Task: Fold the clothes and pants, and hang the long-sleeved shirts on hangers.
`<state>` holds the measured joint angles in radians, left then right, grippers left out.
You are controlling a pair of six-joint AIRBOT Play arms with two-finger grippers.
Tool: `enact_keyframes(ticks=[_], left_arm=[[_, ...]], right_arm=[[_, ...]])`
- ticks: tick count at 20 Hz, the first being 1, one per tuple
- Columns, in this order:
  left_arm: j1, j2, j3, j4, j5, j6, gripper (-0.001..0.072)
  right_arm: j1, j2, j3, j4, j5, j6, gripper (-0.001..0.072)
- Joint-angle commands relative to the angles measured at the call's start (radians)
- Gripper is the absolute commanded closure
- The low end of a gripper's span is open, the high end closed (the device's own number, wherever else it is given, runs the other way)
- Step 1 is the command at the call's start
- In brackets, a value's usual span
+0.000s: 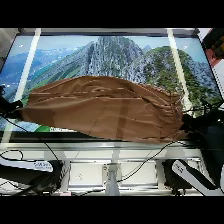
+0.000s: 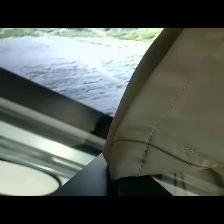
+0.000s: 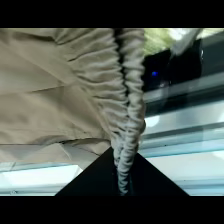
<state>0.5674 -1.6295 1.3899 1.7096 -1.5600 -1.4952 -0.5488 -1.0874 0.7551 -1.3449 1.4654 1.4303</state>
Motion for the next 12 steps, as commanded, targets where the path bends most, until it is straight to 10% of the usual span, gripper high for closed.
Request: enact_keyframes(ticks=[1,12], left_arm=[[0.000,-0.031,0.001,0.117,-0.041,-0.001,0.0695],[0.017,-0.033,0.001,0.357,-0.031,-0.024,0.0694]], right_arm=[[0.001,0.001,-0.040,-0.016,-0.017,0.002,0.0671],[0.001,0.000,0.018,-0.078,-0.087,0.035,0.0671]])
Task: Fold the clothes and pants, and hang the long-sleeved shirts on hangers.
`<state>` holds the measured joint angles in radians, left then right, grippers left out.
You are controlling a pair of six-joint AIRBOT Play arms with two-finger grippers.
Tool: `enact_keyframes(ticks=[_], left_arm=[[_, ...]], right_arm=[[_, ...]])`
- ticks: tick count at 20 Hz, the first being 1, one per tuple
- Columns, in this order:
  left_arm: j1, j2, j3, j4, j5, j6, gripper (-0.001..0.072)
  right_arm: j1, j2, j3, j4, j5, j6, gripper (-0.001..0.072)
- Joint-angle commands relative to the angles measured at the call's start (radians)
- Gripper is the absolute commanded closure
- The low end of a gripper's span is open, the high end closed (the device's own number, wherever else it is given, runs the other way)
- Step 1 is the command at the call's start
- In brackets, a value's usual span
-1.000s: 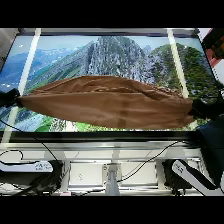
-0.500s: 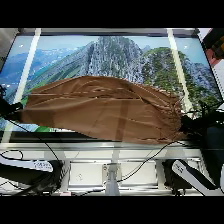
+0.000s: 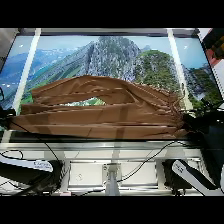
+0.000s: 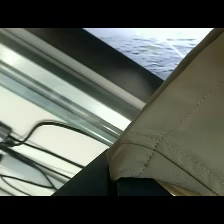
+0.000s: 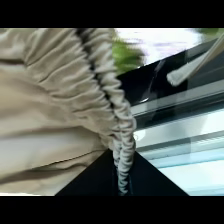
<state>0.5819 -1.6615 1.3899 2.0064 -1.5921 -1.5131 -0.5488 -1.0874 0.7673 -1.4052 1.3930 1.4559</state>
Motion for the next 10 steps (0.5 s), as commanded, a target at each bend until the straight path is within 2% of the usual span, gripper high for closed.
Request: enact_keyframes(ticks=[1,4,8,9,10], left_arm=[[0.002,-0.001,0.001,0.061,0.001,-0.006,0.0693],[0.004,-0.001,0.001,0.045,-0.008,-0.006,0.0692],[0.003,-0.012,0.001,0.013,-0.081,-0.006,0.0675],[0.003,-0.018,0.001,0.013,-0.099,-0.006,0.0564],[0.003,-0.022,0.001,0.009,-0.111,-0.006,0.0390]], right_arm=[[0.001,0.001,0.005,-0.020,-0.007,0.010,0.0671],[0.001,0.001,0.005,-0.021,0.034,0.010,0.0671],[0.001,0.001,0.005,-0.012,0.042,0.040,0.0655],[0.001,0.001,0.005,-0.005,0.056,0.040,0.0430],[0.001,0.001,0.005,-0.006,0.065,0.040,0.0153]])
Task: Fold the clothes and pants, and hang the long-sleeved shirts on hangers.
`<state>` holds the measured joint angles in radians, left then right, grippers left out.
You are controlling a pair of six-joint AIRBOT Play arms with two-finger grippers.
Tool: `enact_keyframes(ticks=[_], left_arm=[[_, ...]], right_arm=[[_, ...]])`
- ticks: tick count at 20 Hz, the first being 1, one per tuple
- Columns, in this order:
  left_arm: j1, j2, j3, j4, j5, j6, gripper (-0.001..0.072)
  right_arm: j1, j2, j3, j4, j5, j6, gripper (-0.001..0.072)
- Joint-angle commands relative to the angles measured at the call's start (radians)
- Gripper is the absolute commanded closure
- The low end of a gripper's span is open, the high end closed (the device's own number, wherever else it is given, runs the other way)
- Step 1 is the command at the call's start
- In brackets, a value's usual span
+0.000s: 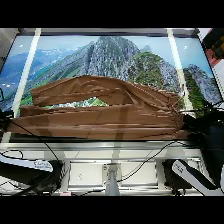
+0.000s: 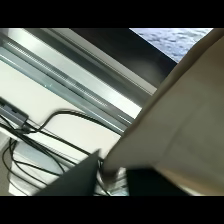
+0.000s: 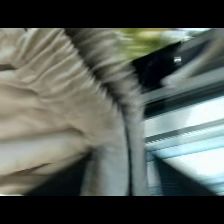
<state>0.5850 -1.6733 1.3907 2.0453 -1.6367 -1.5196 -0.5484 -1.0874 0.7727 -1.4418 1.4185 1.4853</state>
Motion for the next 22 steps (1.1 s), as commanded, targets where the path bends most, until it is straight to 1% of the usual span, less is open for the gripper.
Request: enact_keyframes(ticks=[1,2,3,5,6,8,9,10,11,12,13,14,15,16,17,18,19,20,22], left_arm=[[0.000,-0.012,0.000,-0.035,-0.071,0.000,0.0206],[-0.001,-0.014,0.000,-0.038,-0.075,0.001,0.0080],[-0.002,-0.014,0.000,-0.038,-0.074,0.001,0.0070],[-0.002,-0.014,0.000,-0.037,-0.071,0.002,0.0070],[-0.002,-0.014,0.000,-0.034,-0.061,0.001,0.0072],[-0.002,-0.014,0.000,-0.030,-0.054,0.001,0.0076],[-0.002,-0.014,0.000,-0.030,-0.055,0.001,0.0084],[-0.002,-0.014,0.000,-0.030,-0.054,0.001,0.0084],[0.000,-0.014,0.000,-0.030,-0.052,0.001,0.0084],[0.004,-0.014,0.000,-0.031,-0.051,0.001,0.0084],[0.008,-0.014,0.000,-0.031,-0.050,0.001,0.0084],[0.011,-0.014,0.000,-0.030,-0.050,0.001,0.0085],[0.015,-0.014,0.000,-0.031,-0.047,0.001,0.0086],[0.019,-0.014,0.000,-0.031,-0.047,0.001,0.0117],[0.019,-0.014,0.000,-0.031,-0.047,0.001,0.0173],[0.019,-0.014,0.000,-0.030,-0.047,0.001,0.0186],[0.019,-0.014,0.000,-0.030,-0.047,0.001,0.0186],[0.019,-0.014,0.000,-0.030,-0.048,0.001,0.0185],[0.014,-0.014,0.000,-0.030,-0.057,0.001,0.0186]], right_arm=[[0.000,0.001,0.000,0.031,0.039,0.011,0.0057],[0.000,0.001,0.000,0.031,0.039,0.012,0.0057],[0.000,0.001,0.000,0.031,0.040,0.016,0.0058],[0.000,0.001,0.001,0.024,0.011,0.014,0.0058],[0.000,0.001,0.004,0.020,-0.031,0.014,0.0059],[0.000,0.000,0.039,0.027,-0.161,0.015,0.0094],[0.000,0.000,0.079,0.035,-0.225,0.022,0.0096],[0.000,-0.006,0.132,0.034,-0.271,0.032,0.0125],[-0.008,-0.029,0.202,0.026,-0.285,0.037,0.0164],[-0.026,-0.063,0.272,0.035,-0.278,0.040,0.0164],[-0.059,-0.111,0.342,0.057,-0.249,0.043,0.0167],[-0.099,-0.163,0.394,0.108,-0.206,0.043,0.0201],[-0.143,-0.223,0.426,0.203,-0.151,0.024,0.0201],[-0.185,-0.282,0.432,0.315,-0.098,-0.047,0.0201],[-0.212,-0.336,0.432,0.403,-0.061,-0.130,0.0198],[-0.228,-0.388,0.432,0.454,-0.031,-0.194,0.0183],[-0.231,-0.437,0.432,0.475,-0.019,-0.238,0.0110],[-0.225,-0.478,0.432,0.476,-0.021,-0.277,0.0089],[-0.206,-0.554,0.432,0.465,-0.031,-0.346,0.0085]])
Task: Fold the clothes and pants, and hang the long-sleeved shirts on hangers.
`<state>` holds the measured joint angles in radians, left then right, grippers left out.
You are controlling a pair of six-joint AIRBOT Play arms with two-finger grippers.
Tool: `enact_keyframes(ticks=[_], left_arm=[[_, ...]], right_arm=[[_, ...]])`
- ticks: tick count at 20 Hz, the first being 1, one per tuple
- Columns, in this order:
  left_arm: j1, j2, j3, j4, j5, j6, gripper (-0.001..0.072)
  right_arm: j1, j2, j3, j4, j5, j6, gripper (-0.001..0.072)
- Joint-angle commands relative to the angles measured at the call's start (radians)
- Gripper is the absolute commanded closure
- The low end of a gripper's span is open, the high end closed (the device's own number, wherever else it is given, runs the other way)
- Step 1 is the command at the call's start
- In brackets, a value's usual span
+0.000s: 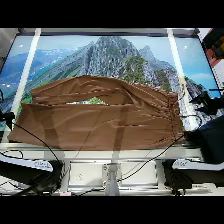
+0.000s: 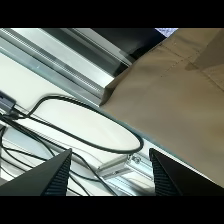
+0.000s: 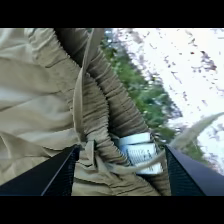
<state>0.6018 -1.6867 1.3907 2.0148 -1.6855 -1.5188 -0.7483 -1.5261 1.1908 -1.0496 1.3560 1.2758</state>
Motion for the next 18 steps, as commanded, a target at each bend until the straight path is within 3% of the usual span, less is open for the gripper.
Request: enact_keyframes(ticks=[1,6,13,15,17,18], left_arm=[[-0.004,0.000,0.000,0.000,-0.024,0.005,0.0186],[-0.018,0.000,0.000,0.001,-0.051,0.008,0.0185],[-0.029,-0.001,0.000,0.001,-0.045,0.008,0.0186],[-0.029,-0.001,0.000,0.000,-0.039,0.020,0.0186],[-0.029,-0.001,0.000,0.001,-0.039,0.051,0.0186],[-0.029,-0.001,0.000,0.001,-0.038,0.067,0.0186]], right_arm=[[0.005,-0.146,0.014,0.071,0.017,-0.172,0.0085],[0.051,-0.238,0.014,0.056,-0.030,-0.249,0.0085],[0.129,-0.319,0.011,0.055,0.086,-0.305,0.0118],[0.151,-0.319,0.011,0.055,0.088,-0.343,0.0257],[0.158,-0.319,0.011,0.058,0.085,-0.358,0.0630],[0.158,-0.319,0.011,0.059,0.085,-0.359,0.0669]])
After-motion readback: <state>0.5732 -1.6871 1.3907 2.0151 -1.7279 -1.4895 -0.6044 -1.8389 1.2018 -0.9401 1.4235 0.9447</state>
